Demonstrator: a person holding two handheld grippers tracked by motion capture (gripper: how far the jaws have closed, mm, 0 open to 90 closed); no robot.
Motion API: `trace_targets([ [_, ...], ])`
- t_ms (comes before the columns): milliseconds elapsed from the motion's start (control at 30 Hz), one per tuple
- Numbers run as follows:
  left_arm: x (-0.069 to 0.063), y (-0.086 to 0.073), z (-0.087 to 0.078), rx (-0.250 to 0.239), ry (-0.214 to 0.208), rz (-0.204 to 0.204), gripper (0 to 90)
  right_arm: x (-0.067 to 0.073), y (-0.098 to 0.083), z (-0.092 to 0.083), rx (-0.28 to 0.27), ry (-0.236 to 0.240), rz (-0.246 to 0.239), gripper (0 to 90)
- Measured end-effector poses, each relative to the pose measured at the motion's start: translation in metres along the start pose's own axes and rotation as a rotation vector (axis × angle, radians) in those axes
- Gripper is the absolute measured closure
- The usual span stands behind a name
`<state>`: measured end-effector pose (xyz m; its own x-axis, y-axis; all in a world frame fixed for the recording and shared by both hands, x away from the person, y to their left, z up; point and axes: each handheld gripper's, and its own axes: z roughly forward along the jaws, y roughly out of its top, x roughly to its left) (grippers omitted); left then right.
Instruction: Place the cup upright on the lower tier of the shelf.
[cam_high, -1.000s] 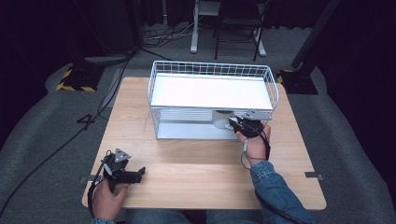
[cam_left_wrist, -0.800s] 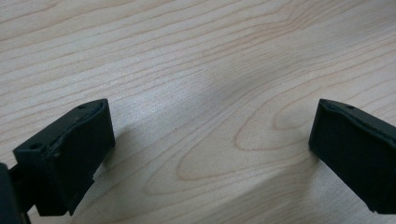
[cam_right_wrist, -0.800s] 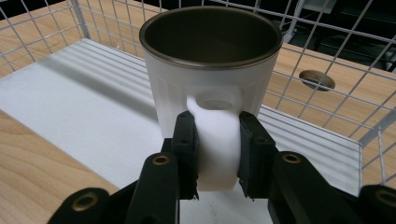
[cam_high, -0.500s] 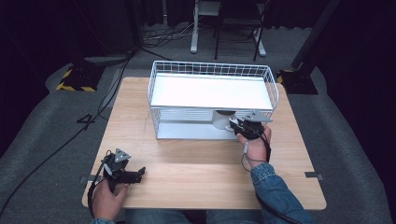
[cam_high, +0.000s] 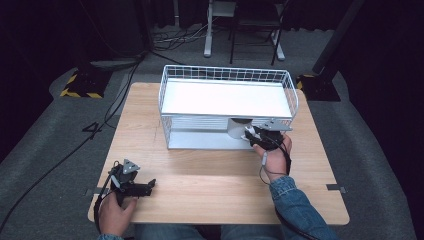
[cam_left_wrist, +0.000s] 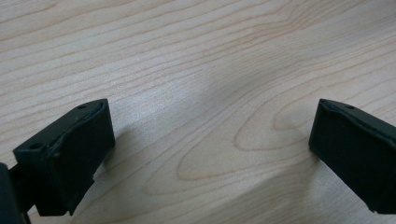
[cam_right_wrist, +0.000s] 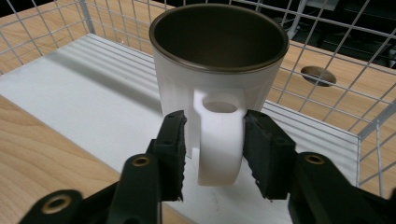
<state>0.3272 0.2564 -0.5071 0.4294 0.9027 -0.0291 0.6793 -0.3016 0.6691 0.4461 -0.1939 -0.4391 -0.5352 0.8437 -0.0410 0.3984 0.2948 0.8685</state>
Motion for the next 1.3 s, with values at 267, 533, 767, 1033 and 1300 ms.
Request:
trace_targets([
  [267, 0.0, 0.0, 0.0, 0.0, 0.0, 0.0, 0.5, -0.002, 0.001, -0.018, -0.017, 0.02, -0.003, 48.8],
  [533, 0.0, -0.001, -0.001, 0.0, -0.002, 0.005, 0.5, 0.003, 0.003, -0.039, -0.03, 0.058, -0.008, 46.9],
  [767, 0.0, 0.001, 0.0, 0.003, -0.001, -0.001, 0.5, 0.004, 0.0, -0.061, -0.018, 0.084, -0.023, 44.6],
  [1033, 0.0, 0.003, 0.002, 0.001, 0.003, -0.005, 0.5, -0.005, -0.015, -0.085, 0.022, 0.101, -0.021, 41.4],
  [1300, 0.0, 0.003, 0.002, 0.002, 0.002, -0.004, 0.5, -0.019, -0.03, -0.104, 0.052, 0.097, 0.005, 38.0],
])
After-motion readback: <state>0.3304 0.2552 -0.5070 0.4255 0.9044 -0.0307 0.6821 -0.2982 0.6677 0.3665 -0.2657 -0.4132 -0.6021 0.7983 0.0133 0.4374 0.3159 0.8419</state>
